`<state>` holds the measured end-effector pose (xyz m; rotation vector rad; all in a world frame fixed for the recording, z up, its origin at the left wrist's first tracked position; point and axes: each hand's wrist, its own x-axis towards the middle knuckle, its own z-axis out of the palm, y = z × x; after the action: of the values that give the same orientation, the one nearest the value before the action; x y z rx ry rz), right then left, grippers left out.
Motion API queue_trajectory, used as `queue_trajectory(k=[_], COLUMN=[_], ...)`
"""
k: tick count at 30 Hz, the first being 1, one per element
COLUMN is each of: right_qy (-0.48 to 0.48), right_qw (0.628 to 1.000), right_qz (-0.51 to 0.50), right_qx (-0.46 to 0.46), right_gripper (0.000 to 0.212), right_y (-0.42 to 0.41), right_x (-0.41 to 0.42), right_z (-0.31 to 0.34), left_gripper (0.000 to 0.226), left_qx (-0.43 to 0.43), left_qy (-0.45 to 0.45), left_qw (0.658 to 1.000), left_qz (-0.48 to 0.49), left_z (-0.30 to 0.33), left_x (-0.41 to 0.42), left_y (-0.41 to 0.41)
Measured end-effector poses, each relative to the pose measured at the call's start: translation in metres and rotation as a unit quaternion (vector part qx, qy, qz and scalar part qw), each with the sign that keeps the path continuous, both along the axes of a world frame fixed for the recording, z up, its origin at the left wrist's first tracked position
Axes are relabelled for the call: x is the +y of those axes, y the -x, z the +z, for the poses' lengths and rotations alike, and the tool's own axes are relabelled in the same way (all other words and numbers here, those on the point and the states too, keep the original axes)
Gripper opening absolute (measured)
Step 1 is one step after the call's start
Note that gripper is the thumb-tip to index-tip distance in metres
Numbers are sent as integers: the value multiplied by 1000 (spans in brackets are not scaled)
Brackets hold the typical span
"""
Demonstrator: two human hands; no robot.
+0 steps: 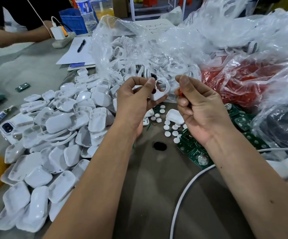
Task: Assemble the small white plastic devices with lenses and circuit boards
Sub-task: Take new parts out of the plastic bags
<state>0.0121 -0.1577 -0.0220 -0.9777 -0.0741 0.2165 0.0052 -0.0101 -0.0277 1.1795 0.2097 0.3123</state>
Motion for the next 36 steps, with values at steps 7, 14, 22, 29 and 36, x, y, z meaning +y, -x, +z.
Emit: queue_trajectory(k=[7, 14, 22, 29, 36], right_qy=[-5, 98, 88, 90, 86], right_qw=[1000, 992, 992, 993, 993], right_qz=[-7, -41, -70, -59, -45], right_qx=[-12, -67, -59, -47, -68], right_gripper=[18, 14, 18, 25, 32], right_y=[-4, -5, -8, -10, -9], right_x=[1, 0, -2, 0, -1], right_z=[-2, -7, -9, -11, -10], left_gripper=[8, 7, 21, 28, 8], left_qx=[25, -1, 2, 7, 23], left_qy=[-32, -102, -31, -5, 16], left_qw=[999, 995, 999, 998, 998], left_qz=[-9, 2, -16, -55, -54], left_z=[-1, -4, 2, 4, 6], left_x=[2, -1, -5, -7, -7], left_y=[3, 3, 7, 9, 8])
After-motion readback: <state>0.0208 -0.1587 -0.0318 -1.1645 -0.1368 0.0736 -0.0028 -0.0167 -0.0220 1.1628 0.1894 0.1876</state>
